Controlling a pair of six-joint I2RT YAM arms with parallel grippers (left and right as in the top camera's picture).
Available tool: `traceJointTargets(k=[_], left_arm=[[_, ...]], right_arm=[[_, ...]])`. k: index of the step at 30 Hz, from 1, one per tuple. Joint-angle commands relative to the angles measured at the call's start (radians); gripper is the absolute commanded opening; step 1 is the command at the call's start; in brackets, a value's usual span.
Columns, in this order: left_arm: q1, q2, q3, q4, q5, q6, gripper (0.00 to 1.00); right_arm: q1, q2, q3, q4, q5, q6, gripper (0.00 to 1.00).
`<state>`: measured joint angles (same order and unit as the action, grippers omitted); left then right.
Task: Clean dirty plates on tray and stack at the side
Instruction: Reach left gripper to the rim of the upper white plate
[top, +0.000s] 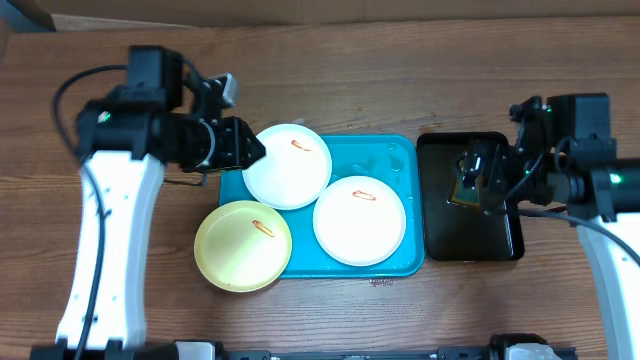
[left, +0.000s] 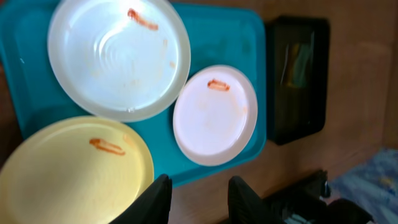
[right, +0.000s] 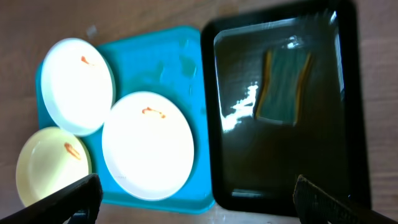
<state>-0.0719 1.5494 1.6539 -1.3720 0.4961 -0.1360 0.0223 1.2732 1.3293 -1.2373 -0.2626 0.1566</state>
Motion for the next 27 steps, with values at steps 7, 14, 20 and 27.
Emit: traceJointTargets(k=[7, 14, 20, 27], left_arm=[[-0.298, 0.047, -0.233, 0.039, -0.267, -0.179, 0.47], [-0.436, 0.047, -0.405, 0.211, -0.296, -0.365, 0.54], [-0.5, 0.048, -0.502, 0.295, -0.298, -0.418, 0.54], [-0.531, 0.048, -0.618, 0.43, -0.298, -0.539, 0.5]], right_arm=[[0.004, 0.147, 0.016, -0.027, 0.047, 0.003, 1.0], [0.004, 0.287, 0.016, 0.019, 0.139, 0.128, 1.0], [0.004, 0.388, 0.016, 0.056, 0.154, 0.133, 0.88], [0.004, 0.482, 0.016, 0.089, 0.184, 0.133, 0.88]])
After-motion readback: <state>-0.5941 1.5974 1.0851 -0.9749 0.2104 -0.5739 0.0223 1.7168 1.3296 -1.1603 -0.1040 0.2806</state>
